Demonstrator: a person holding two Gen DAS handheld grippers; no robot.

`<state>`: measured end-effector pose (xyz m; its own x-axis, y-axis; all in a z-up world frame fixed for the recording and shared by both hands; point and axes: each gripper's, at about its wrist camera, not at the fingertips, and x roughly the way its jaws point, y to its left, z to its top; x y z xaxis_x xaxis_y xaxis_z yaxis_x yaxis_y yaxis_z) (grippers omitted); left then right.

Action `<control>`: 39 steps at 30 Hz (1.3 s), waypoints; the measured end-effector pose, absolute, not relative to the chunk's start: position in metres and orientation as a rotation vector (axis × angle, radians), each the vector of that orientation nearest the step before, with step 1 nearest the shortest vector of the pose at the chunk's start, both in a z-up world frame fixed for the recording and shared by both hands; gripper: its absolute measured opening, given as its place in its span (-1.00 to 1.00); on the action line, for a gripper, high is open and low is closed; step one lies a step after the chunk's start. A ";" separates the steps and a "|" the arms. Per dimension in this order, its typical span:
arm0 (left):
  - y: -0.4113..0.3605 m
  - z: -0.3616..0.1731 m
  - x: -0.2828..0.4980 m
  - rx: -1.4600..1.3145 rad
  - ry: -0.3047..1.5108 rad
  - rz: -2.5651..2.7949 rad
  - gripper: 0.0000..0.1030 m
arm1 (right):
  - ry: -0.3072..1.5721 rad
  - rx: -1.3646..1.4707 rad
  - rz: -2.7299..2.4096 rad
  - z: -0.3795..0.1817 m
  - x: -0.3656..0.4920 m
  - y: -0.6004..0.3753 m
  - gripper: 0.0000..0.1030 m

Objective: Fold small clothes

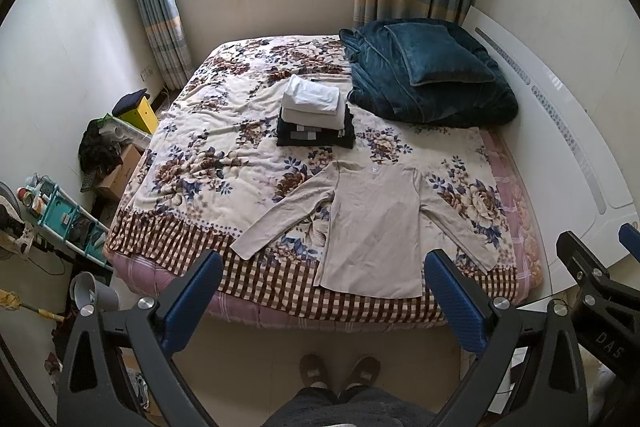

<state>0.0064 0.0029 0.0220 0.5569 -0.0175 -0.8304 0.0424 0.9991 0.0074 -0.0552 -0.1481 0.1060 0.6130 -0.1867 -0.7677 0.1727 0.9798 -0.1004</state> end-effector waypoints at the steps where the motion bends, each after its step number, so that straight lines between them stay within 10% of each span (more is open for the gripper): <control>1: 0.003 0.022 0.005 0.030 0.977 -0.036 1.00 | 0.886 -0.017 -0.207 0.105 -0.056 -0.148 1.00; 39: 0.007 0.029 0.004 0.027 0.959 -0.040 1.00 | 0.860 -0.024 -0.195 0.115 -0.065 -0.136 1.00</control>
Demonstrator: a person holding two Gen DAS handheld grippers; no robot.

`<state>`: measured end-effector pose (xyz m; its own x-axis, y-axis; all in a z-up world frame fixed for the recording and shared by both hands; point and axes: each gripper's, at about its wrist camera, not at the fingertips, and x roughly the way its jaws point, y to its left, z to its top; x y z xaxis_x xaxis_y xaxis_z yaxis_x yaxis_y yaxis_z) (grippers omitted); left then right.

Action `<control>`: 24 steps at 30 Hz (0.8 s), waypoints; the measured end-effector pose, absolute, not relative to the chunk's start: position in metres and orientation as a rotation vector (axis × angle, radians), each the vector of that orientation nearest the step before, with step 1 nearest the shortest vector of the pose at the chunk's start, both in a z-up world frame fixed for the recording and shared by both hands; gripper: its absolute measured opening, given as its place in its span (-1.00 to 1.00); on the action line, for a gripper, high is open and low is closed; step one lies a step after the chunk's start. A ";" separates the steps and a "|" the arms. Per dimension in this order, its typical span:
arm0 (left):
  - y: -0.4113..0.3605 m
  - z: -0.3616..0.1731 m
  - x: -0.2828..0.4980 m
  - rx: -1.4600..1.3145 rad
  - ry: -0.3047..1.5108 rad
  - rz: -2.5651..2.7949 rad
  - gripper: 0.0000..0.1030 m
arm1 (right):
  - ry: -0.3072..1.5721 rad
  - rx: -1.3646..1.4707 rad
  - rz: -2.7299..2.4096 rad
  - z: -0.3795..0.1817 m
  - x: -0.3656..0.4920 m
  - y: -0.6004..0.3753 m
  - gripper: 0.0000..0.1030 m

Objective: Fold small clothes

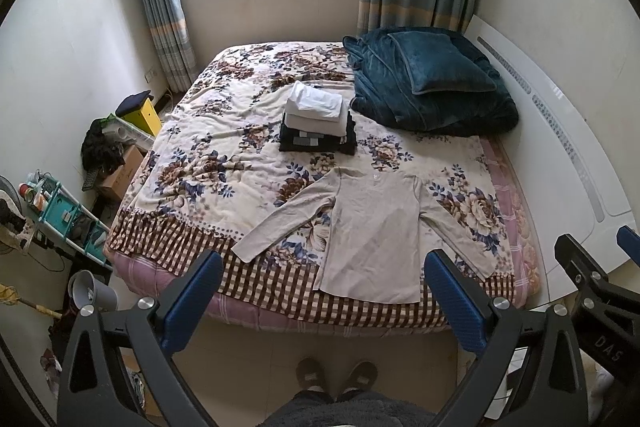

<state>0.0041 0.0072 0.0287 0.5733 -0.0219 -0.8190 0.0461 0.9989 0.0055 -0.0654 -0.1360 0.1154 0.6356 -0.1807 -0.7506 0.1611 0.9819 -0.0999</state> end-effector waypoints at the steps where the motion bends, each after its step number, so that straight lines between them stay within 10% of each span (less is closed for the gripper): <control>1: 0.008 0.028 0.003 0.027 0.959 -0.040 1.00 | 0.860 -0.025 -0.195 0.116 -0.064 -0.135 1.00; 24: 0.002 0.016 0.029 0.076 0.901 -0.012 1.00 | 0.896 0.035 -0.268 0.086 -0.039 -0.150 1.00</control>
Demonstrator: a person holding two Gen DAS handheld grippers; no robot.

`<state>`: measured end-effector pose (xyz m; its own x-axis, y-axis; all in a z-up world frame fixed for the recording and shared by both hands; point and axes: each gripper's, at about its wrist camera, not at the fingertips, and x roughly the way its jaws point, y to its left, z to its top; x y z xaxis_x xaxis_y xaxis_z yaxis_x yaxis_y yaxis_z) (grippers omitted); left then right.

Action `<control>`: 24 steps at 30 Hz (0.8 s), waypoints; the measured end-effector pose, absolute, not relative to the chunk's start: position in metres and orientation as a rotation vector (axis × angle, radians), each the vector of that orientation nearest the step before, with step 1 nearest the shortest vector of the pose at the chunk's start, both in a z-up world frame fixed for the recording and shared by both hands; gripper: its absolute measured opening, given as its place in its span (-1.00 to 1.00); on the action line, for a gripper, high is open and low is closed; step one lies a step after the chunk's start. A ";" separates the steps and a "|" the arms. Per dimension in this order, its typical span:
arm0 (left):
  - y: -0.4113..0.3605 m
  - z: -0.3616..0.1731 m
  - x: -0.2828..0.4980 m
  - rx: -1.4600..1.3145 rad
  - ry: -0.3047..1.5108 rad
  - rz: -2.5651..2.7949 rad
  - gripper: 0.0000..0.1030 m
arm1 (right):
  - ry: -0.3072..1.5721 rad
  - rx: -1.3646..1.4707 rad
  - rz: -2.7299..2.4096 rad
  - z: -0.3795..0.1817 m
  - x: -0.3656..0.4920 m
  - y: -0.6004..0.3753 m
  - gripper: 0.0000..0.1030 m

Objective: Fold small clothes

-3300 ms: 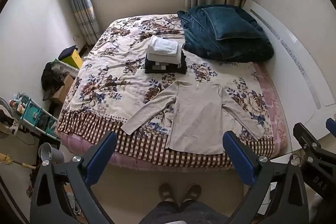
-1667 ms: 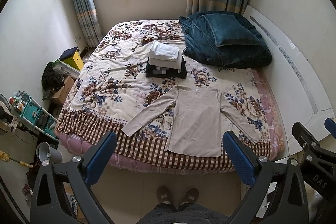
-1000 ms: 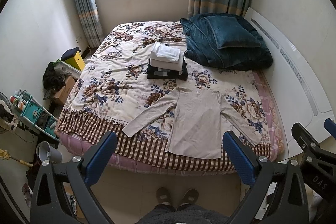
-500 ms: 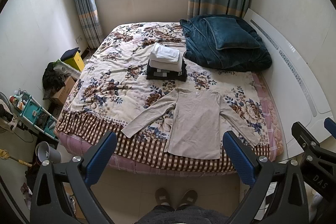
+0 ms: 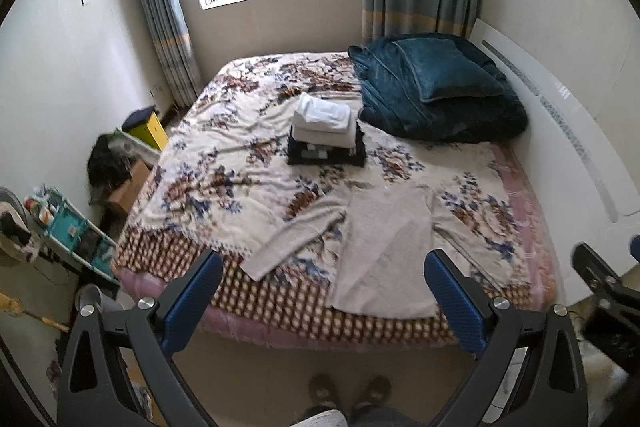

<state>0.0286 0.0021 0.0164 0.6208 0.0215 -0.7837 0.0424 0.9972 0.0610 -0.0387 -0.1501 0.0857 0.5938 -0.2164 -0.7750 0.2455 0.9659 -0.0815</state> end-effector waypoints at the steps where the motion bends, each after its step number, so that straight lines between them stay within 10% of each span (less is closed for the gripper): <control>1: 0.000 0.005 0.040 0.084 0.894 -0.009 1.00 | 0.906 0.050 -0.286 0.075 -0.034 -0.155 1.00; 24: -0.138 -0.328 0.251 0.274 1.202 -0.020 1.00 | 1.227 0.649 -0.843 -0.375 0.076 -0.454 1.00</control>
<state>0.2509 -0.1380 -0.3280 0.3644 0.1298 -0.9221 0.1600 0.9668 0.1993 0.0755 -0.4539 -0.3746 0.1150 -0.2004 -0.9729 0.8366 0.5477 -0.0139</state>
